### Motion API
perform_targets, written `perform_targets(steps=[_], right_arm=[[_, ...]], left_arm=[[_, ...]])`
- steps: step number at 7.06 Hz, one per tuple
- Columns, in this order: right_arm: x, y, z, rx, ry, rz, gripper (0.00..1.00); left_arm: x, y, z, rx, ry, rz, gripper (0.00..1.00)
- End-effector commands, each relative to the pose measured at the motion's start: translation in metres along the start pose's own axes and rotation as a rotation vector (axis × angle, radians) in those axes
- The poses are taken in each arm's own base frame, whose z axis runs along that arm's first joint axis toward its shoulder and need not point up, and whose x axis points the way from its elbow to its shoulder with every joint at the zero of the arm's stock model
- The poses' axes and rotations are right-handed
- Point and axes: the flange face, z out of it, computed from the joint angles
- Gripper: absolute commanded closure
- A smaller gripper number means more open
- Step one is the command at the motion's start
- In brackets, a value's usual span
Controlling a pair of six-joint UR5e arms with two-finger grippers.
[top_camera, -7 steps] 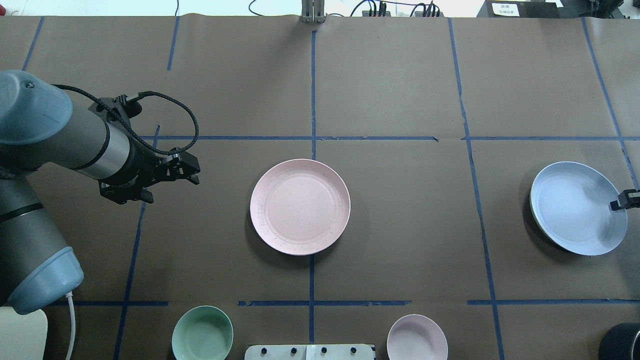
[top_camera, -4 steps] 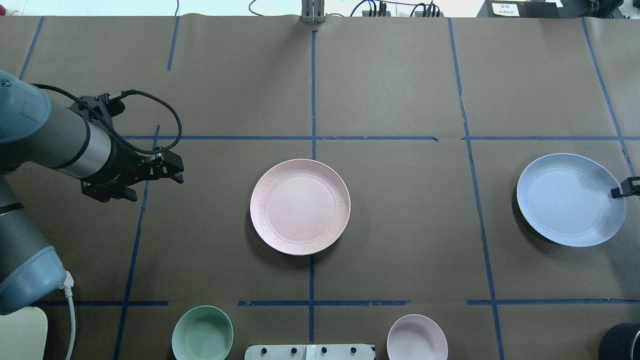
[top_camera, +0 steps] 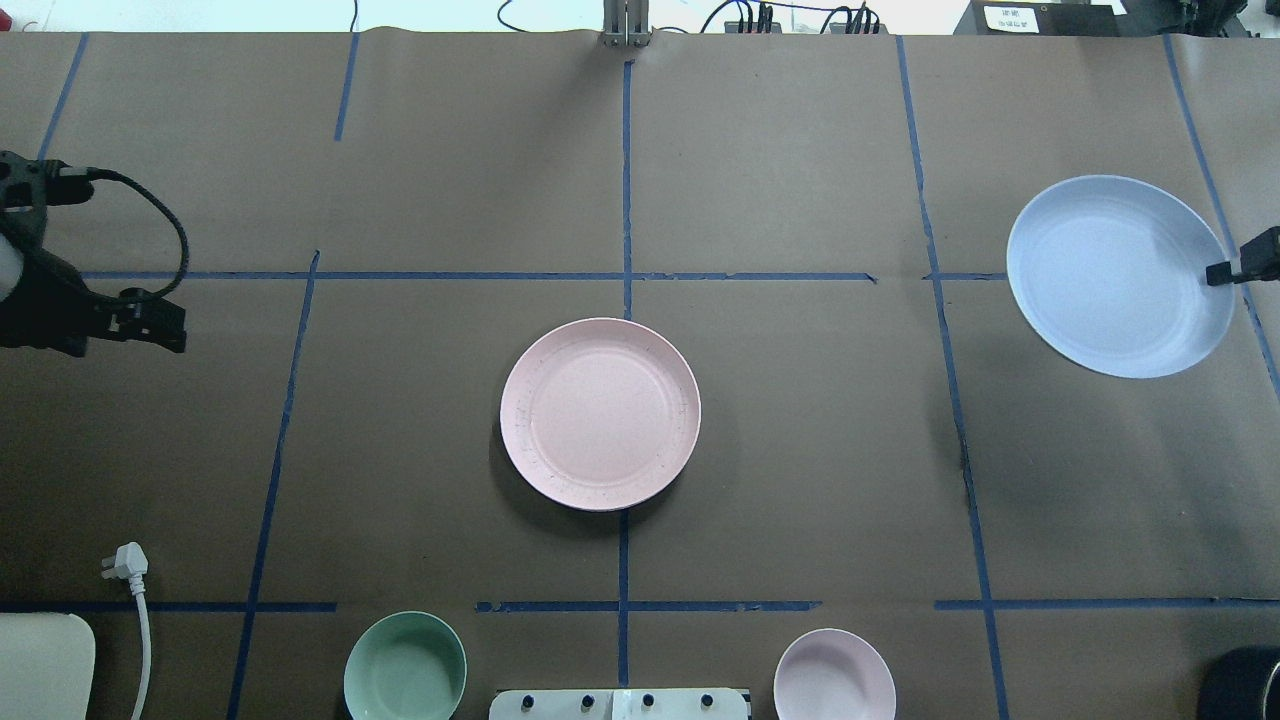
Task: Stack three plates with pink and blue
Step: 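Grasp and lift the light blue plate with the right gripper while the left arm retracts, then carry the light blue plate with the right gripper over the pink plate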
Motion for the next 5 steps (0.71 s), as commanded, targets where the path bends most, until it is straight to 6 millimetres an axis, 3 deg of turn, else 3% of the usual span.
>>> perform_targets(steps=[1,3,5], right_arm=[[-0.106,-0.027,0.020,-0.039,-0.033,0.022,1.00],[-0.223,-0.017,0.061,-0.055,-0.005,0.049,1.00],[-0.319,0.033,0.131,-0.048,0.012,0.091,1.00]], left_arm=[[-0.086,-0.030,-0.019,-0.045,-0.017,0.076,0.00],[-0.154,-0.052,-0.019,-0.066,-0.015,0.117,0.00],[-0.183,-0.058,-0.013,-0.082,0.011,0.140,0.00]])
